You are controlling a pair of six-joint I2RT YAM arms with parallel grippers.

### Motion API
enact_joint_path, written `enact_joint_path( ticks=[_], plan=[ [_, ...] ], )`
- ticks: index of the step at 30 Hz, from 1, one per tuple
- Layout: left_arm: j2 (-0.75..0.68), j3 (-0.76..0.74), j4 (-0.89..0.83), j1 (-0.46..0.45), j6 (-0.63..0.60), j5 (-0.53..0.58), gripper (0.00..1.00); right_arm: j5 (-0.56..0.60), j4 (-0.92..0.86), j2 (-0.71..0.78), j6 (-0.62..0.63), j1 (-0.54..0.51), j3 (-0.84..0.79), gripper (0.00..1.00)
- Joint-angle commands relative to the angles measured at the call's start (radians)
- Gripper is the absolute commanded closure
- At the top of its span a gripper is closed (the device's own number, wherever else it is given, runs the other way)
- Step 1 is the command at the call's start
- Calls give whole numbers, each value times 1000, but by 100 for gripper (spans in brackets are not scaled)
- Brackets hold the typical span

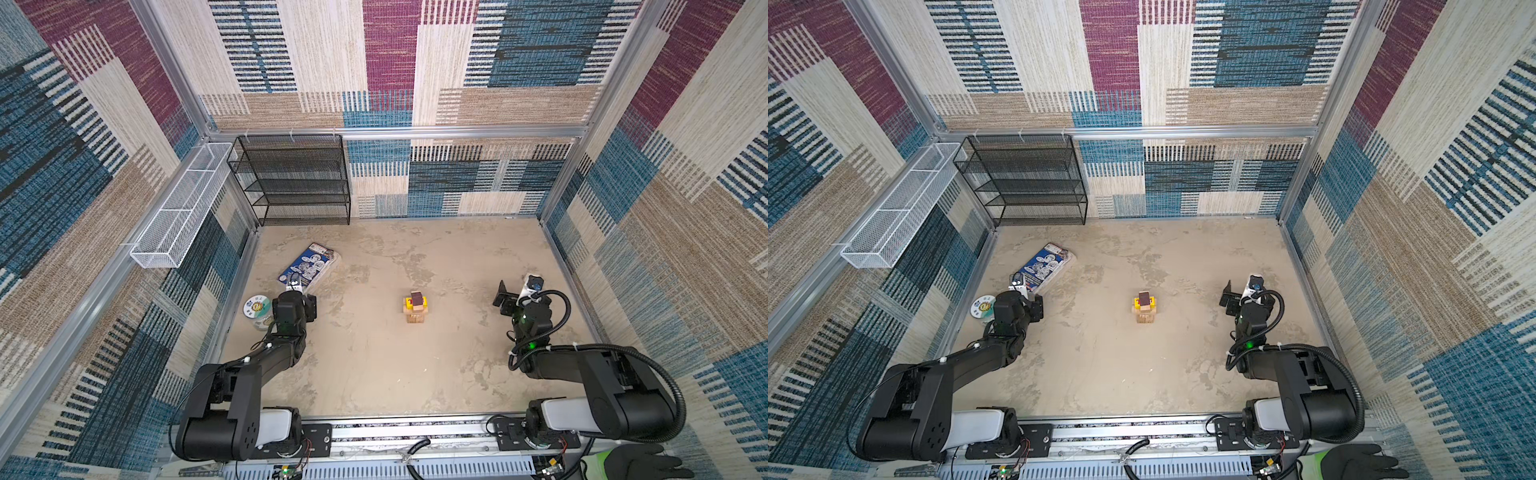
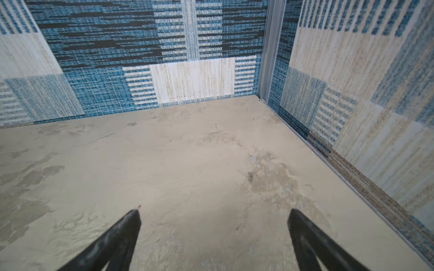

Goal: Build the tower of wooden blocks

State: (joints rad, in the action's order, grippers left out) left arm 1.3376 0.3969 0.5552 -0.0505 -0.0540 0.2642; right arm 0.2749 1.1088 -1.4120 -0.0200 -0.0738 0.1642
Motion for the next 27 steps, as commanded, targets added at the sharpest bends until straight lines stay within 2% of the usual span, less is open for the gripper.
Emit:
enact_joint_path(
  ticks=[1,3,4,6,8,9,10,12,14,17,27],
  plan=[
    [12,-9,144,14,-10,-137,24,-154,292,-85,87,6,-29,0],
    [43,-43,232,23,2,-204,24,-167,312,-146,82,16,-5,0],
    [94,-65,315,26,4,-207,23,-186,222,-117,63,34,19,0],
    [225,-85,527,32,6,-173,21,-193,202,-130,34,59,37,0],
    [152,-20,273,40,53,-137,15,-198,200,-131,33,61,38,0],
    [182,0,279,47,68,-109,13,-199,182,-123,32,61,42,0],
    [216,11,323,50,71,-76,2,-200,178,-121,31,63,40,0],
    [177,29,213,55,103,-66,1,-198,181,-122,32,63,41,0],
    [203,-1,324,55,87,-66,1,-198,187,-123,31,62,39,0],
    [194,13,279,55,90,-65,1,-199,183,-123,32,62,40,0],
    [197,10,294,54,86,-65,1,-199,188,-123,34,62,39,0]
  ],
)
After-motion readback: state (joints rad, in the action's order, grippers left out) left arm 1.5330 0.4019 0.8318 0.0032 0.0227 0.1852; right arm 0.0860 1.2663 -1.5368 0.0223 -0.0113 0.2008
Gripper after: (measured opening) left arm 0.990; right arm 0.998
